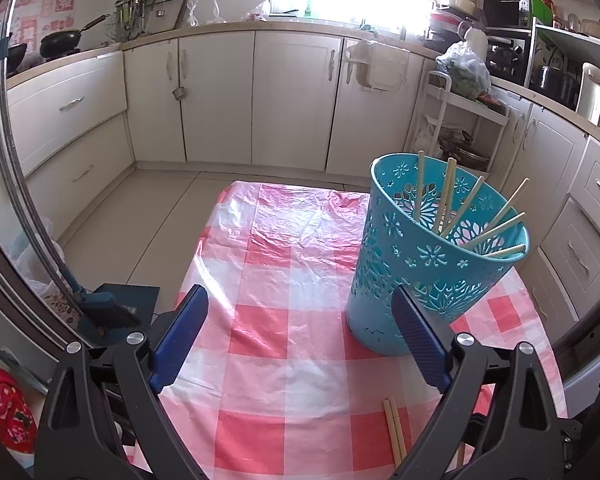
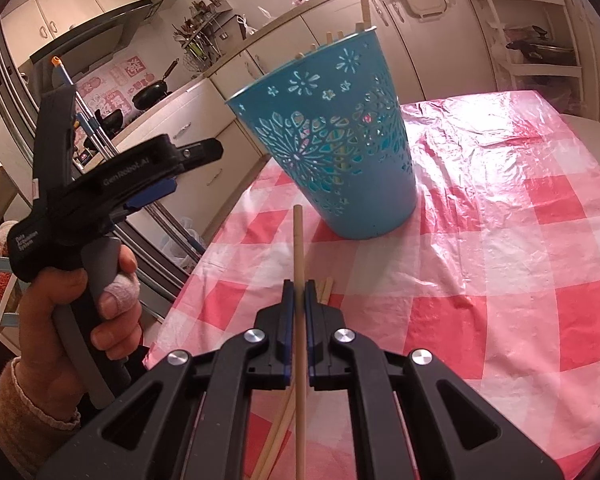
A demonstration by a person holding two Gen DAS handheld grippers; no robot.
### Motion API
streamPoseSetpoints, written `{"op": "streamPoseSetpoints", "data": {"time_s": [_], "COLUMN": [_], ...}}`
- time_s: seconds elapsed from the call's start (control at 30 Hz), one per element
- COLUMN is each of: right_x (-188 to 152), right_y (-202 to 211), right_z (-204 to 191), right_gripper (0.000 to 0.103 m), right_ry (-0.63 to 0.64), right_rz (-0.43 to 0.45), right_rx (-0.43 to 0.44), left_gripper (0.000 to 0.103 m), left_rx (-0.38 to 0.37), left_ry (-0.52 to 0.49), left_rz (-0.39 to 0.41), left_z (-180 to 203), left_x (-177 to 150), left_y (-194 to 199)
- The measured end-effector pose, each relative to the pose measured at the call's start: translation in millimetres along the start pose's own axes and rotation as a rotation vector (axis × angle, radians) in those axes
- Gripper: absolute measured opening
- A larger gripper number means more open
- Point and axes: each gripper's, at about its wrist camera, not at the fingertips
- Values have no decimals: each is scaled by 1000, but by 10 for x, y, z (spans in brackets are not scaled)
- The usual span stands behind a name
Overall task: Organize utensils
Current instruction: 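Lift the stick held in the right gripper and carry it over the basket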
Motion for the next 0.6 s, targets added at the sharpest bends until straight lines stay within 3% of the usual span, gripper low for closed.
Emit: {"op": "streamPoseSetpoints", "data": {"time_s": [0.27,0.6], "right_x": [341,956], "right_y": [348,670], "right_z": [-268,-470], "right_gripper": [6,6], "right_ry": [24,69], "right_rz": [121,249], "right_rx": [98,114], "left_gripper": [91,92], "left_rx": [11,16], "left_ry": [5,40], "left_rz": [-9,-34], "left_z": [-10,-85], "left_x": [-11,-16], "left_y": [-25,-75]}}
Point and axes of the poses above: each gripper's, at about its wrist camera, not at the fingertips, and y roughly against the way its jaws point, z to its right, x to its top, and after that the axes turned 12 degrees about x, right-handed
